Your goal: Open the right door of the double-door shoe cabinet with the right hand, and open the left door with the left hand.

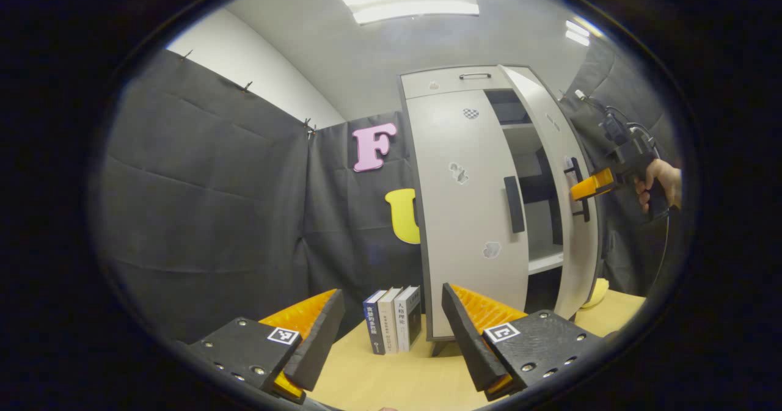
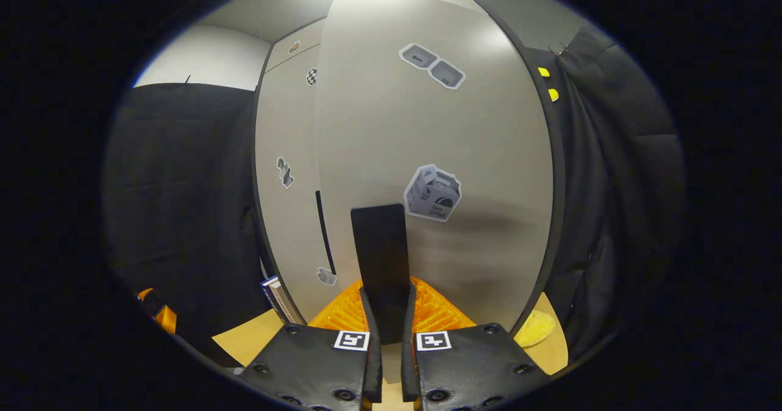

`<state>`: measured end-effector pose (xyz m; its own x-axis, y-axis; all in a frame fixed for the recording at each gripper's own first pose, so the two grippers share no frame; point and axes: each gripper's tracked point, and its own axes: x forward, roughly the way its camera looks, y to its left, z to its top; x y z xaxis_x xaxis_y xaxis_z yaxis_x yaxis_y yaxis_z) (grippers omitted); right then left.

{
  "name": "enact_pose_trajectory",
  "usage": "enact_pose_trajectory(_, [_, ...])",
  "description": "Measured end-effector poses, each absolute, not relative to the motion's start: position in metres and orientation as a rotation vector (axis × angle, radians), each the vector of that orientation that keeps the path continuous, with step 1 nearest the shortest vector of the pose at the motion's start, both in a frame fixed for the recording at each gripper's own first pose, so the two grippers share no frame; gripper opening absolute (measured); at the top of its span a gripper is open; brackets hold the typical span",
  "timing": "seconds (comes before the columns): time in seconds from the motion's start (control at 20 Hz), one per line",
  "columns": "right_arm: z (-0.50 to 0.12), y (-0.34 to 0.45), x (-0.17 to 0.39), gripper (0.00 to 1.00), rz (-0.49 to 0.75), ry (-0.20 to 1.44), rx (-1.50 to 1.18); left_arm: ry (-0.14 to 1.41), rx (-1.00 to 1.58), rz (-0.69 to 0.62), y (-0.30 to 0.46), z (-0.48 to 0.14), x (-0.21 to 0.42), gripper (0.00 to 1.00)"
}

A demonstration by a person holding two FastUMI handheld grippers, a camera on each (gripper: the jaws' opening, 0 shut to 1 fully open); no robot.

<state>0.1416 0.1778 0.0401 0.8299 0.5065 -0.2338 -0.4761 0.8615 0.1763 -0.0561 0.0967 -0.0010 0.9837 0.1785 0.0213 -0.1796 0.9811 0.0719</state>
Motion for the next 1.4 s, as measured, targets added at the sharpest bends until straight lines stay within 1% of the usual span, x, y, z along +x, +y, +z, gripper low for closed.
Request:
enact_pose_trajectory(0.15, [0.041,0.172,0.137,0.14,0.544,0.281,0.12,-0.013,0.072,0.161,0.085,-0.002,-0.048,0.94])
enact_pose_trajectory(0.2, [0.04,0.17,0.137,0.14,0.548,0.282,0.117,-0.014,0.073,0.153,0.08,-0.002,-0.046,0.95])
enact_pose_trajectory(0.3, [0.04,0.166,0.135,0.14,0.554,0.284,0.109,-0.013,0.077,0.136,0.07,-0.002,-0.041,0.94])
enact_pose_trajectory(0.65, [0.038,0.151,0.128,0.14,0.566,0.301,0.1,-0.005,0.053,0.075,0.033,-0.008,-0.023,0.94])
enact_pose_trajectory(0.7, [0.039,0.15,0.127,0.12,0.568,0.302,0.1,-0.006,0.055,0.064,0.027,-0.01,-0.022,0.94])
enact_pose_trajectory(0.85, [0.039,0.147,0.128,0.14,0.577,0.305,0.094,-0.001,0.054,0.041,0.011,-0.012,-0.017,0.94])
enact_pose_trajectory(0.9, [0.038,0.145,0.127,0.14,0.577,0.305,0.088,0.002,0.051,0.036,0.007,-0.013,-0.015,0.94])
enact_pose_trajectory(0.95, [0.038,0.144,0.127,0.12,0.577,0.305,0.085,0.003,0.049,0.03,0.003,-0.014,-0.013,0.94])
enact_pose_trajectory(1.0, [0.038,0.143,0.127,0.12,0.576,0.303,0.088,0.0,0.051,0.027,0.001,-0.013,-0.014,0.95])
enact_pose_trajectory(1.05, [0.037,0.142,0.127,0.14,0.576,0.302,0.09,-0.003,0.057,0.027,-0.001,-0.011,-0.013,0.95])
enact_pose_trajectory(1.1, [0.038,0.141,0.127,0.14,0.575,0.3,0.094,-0.004,0.062,0.029,-0.002,-0.011,-0.015,0.94])
enact_pose_trajectory(1.4, [0.038,0.132,0.127,0.13,0.571,0.294,0.101,0.005,0.05,0.026,-0.022,-0.012,-0.014,0.95])
